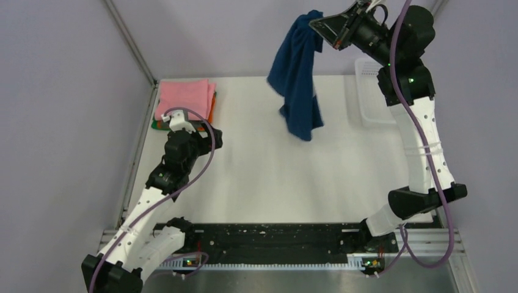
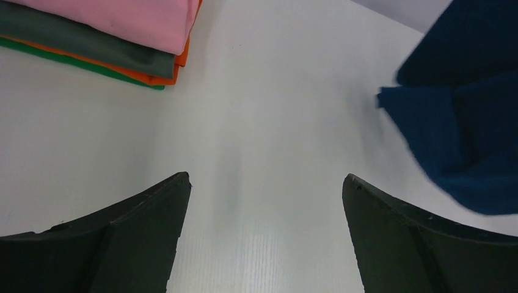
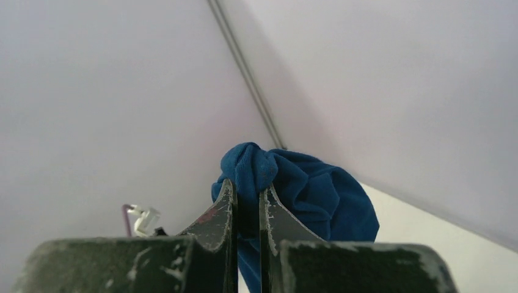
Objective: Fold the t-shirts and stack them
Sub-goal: Move the tshirt to the center of the board
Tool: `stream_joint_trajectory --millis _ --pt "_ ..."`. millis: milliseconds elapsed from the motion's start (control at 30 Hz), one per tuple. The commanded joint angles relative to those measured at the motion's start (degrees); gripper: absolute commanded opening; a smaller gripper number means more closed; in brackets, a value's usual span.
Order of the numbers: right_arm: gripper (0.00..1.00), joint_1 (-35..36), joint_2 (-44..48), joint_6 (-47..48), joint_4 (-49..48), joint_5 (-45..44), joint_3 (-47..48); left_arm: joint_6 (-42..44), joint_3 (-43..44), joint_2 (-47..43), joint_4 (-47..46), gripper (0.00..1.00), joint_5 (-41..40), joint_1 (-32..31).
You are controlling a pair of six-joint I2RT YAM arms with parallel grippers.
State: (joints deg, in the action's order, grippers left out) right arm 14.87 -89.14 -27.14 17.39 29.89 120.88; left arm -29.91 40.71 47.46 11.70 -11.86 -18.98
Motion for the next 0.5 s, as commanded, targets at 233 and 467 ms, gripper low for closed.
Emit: stream_joint_trajectory --millis 233,467 --pt "0.00 4.25 16.60 -3.96 -2.44 -28.41 -33.70 -1.21 0.22 -4.24 1.76 0.99 -1.30 -0.08" --pt "0.38 3.35 30.57 -8.55 0.90 -53.39 -71.45 -3.14 1.54 -1.41 5.62 0.99 -1.85 -0.09"
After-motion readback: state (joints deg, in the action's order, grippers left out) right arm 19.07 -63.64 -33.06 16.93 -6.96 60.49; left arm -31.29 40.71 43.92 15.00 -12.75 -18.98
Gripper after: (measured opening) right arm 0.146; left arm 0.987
